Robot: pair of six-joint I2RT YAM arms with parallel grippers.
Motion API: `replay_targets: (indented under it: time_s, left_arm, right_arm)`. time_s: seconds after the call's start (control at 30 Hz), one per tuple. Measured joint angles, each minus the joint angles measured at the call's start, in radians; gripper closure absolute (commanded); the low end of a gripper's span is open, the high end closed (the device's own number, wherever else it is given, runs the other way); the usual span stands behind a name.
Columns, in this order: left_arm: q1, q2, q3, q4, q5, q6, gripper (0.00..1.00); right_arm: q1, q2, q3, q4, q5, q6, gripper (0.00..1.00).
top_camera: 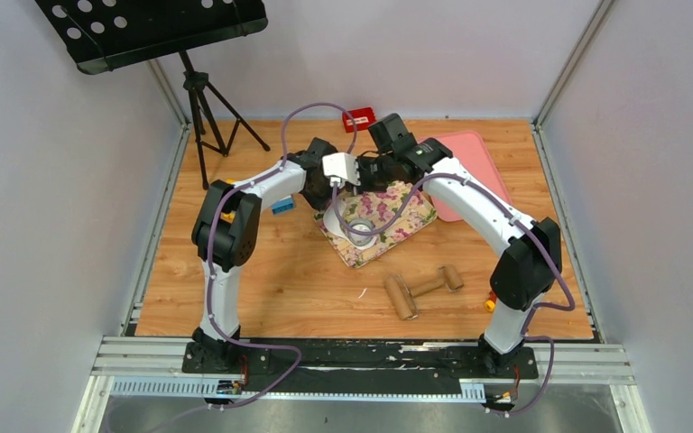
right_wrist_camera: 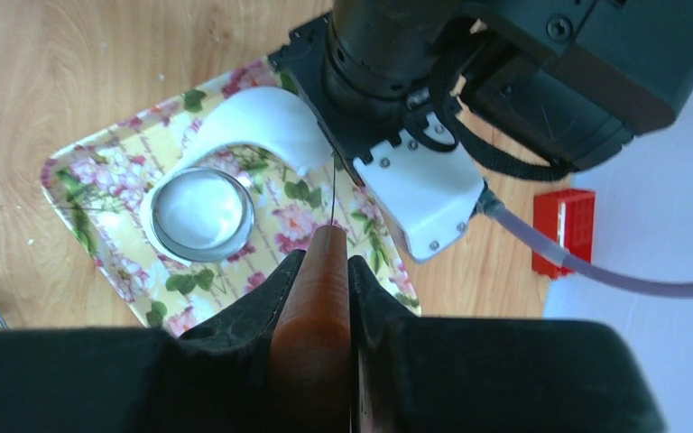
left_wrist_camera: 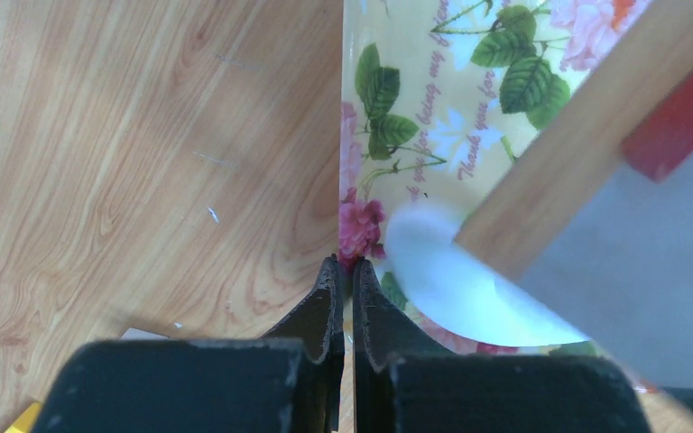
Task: Roll out the dumpling wrappers from the dough
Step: Remove the dumpling wrapper from the work surface.
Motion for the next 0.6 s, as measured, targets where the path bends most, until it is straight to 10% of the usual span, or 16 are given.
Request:
replay_targets:
  time_s: [0.6]
  left_arm:
    - [0.022, 0.000, 0.006, -0.002, 0.038, -0.051, 0.84]
  right_arm:
    - [-0.051, -0.362, -0.373, -0.022, 0.271, 0.076, 1.00]
